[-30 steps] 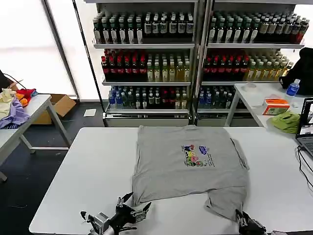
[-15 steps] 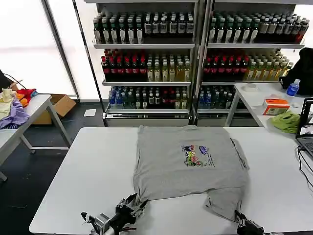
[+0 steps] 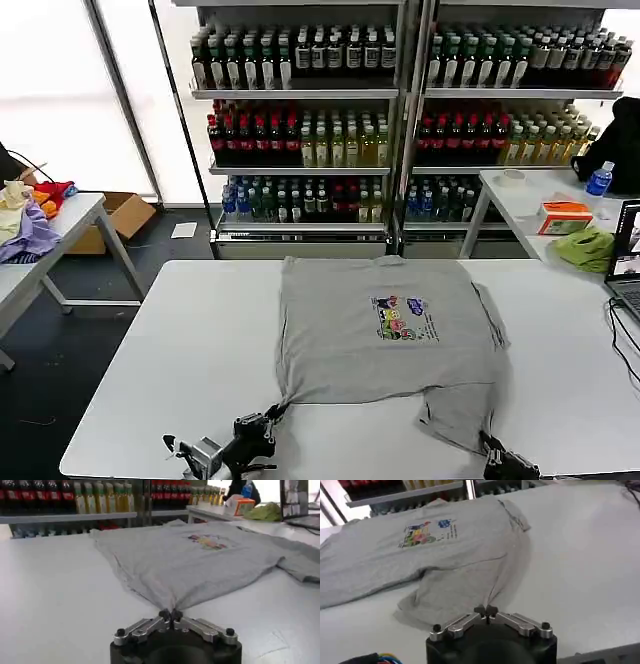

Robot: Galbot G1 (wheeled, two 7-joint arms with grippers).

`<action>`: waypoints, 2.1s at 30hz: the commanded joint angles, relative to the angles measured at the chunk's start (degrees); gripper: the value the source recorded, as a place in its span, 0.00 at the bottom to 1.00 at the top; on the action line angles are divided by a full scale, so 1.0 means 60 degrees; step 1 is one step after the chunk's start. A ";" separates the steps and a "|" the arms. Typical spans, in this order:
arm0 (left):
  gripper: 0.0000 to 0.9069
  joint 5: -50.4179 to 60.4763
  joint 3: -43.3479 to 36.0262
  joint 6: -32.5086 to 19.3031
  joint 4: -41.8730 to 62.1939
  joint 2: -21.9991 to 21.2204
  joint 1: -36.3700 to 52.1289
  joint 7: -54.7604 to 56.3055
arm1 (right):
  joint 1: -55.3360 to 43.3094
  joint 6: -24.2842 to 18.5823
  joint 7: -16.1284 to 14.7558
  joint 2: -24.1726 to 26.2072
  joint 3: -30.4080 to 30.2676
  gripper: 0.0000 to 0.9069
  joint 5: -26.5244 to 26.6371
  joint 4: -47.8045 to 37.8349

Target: Fold and organize the clothes.

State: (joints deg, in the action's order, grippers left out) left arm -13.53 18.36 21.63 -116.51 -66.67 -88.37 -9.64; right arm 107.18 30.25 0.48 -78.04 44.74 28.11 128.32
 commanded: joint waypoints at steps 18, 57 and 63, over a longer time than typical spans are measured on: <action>0.01 0.0345 0.1697 0.0960 -0.3367 -0.0033 -0.3038 0.0241 | 0.2128 0.0071 -0.0510 -0.0431 0.0596 0.00 -0.0056 0.1918; 0.01 -0.2599 0.1365 0.1068 -0.1857 0.1328 0.0626 0.0601 | -0.2265 -0.0901 -0.0001 -0.0062 0.0473 0.00 0.0900 0.1314; 0.01 -0.3598 0.0833 0.1143 -0.0969 0.1834 0.1859 0.0878 | -0.2881 -0.0383 0.0230 0.0178 0.0255 0.00 0.0443 0.0672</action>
State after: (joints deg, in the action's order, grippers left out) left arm -26.49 26.80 27.96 -129.48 -59.24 -88.71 -6.33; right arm 94.77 25.81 1.04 -77.67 46.45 32.02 134.70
